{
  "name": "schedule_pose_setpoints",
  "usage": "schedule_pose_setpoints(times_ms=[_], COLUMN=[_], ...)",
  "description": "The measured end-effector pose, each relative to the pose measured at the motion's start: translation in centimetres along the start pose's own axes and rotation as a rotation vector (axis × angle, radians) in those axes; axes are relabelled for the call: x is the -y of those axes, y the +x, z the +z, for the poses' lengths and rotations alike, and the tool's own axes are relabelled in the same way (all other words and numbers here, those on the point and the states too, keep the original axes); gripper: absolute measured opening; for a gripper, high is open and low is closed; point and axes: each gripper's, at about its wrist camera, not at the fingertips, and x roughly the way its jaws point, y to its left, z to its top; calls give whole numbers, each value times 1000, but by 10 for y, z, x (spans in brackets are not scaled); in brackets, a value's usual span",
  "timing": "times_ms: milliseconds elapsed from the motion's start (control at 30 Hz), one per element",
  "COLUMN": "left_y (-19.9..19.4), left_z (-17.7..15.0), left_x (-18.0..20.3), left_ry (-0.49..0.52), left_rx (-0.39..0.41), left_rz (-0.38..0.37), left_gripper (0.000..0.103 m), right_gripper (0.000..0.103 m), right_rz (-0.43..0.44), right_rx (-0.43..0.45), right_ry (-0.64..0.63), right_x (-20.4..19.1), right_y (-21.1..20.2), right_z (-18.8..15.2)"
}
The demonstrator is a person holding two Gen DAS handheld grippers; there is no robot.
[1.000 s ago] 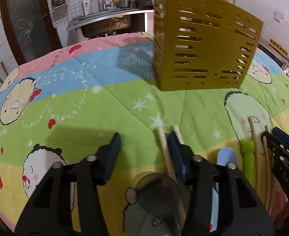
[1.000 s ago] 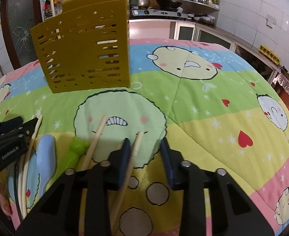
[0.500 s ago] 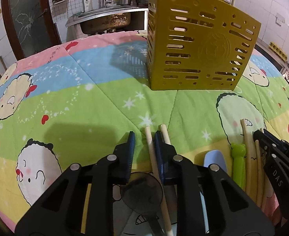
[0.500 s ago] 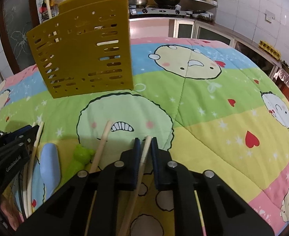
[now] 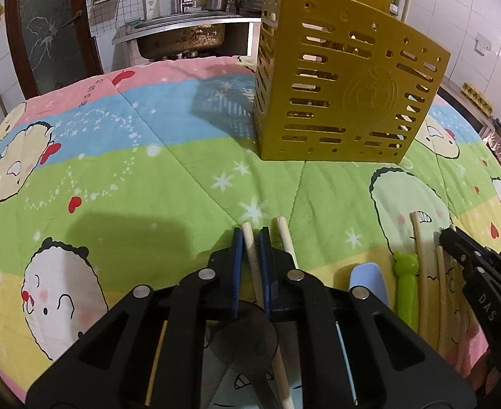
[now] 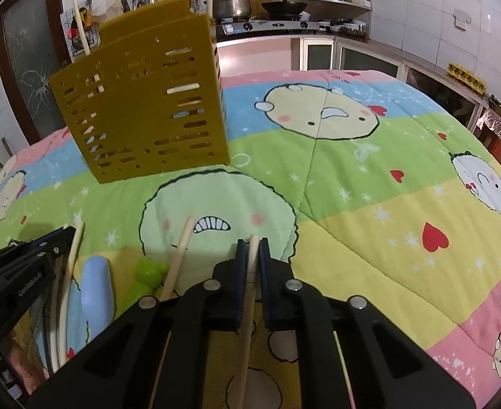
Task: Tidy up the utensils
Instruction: 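Lower the left tool onto another wooden chopstick and close its fingers, then lift the chopstick with the left tool and drop it into the yellow holder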
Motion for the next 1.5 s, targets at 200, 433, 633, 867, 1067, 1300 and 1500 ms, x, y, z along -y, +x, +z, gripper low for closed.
schedule_pose_setpoints(times_ms=[200, 433, 633, 867, 1067, 1300, 1500], left_y=[-9, -41, -77, -117, -146, -162, -174], left_z=[2, 8, 13, 17, 14, 14, 16], left_x=[-3, 5, 11, 14, 13, 8, 8], left_ry=[-6, 29, 50, 38, 26, 12, 14], left_rx=[28, 138, 252, 358, 456, 528, 580], left_rz=[-11, -11, 2, -21, -60, -71, -80], left_gripper=[8, 7, 4, 4, 4, 4, 4], right_gripper=[7, 6, 6, 6, 6, 6, 6], right_rz=[28, 55, 68, 132, 121, 117, 107], right_rx=[19, 95, 211, 318, 429, 511, 575], right_ry=[14, 19, 10, 31, 13, -8, -35], right_x=[3, 2, 2, 7, 5, 1, -4], right_y=[-5, -27, -60, -97, -125, -140, -150], right_z=[2, 13, 21, 32, 35, 33, 36])
